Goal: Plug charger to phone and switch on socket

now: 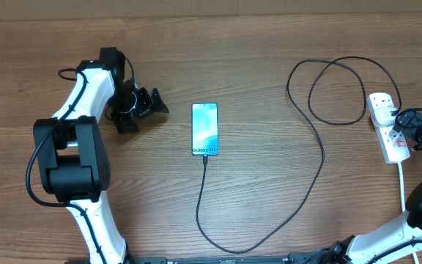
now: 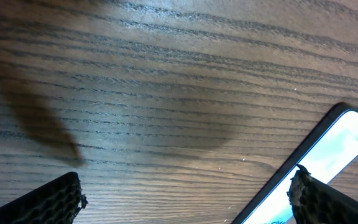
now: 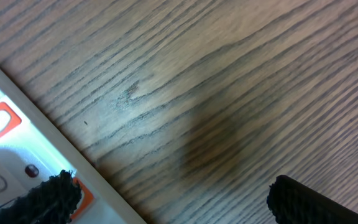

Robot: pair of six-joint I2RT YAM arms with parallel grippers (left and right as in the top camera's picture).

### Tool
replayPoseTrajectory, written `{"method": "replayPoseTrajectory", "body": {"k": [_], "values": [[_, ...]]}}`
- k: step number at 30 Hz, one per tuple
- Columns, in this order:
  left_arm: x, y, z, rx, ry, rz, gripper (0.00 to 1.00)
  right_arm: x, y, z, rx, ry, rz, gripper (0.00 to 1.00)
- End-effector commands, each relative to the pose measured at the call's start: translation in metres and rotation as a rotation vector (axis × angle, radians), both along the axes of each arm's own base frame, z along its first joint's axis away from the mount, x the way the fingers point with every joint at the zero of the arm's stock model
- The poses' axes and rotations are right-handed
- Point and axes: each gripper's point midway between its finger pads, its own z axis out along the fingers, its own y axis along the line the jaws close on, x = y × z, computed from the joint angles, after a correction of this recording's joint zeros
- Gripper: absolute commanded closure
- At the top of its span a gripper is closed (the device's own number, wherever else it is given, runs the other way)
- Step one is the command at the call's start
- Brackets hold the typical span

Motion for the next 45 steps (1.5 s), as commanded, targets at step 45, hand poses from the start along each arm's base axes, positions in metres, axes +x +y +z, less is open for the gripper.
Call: {"method": "replayPoseTrajectory", "body": {"k": [45], "values": [[0.005, -0.001, 0.015, 0.009, -0.046, -0.014, 0.01, -0.003, 0.051, -0.023, 0.294, -0.015, -0.035, 0.00]]}}
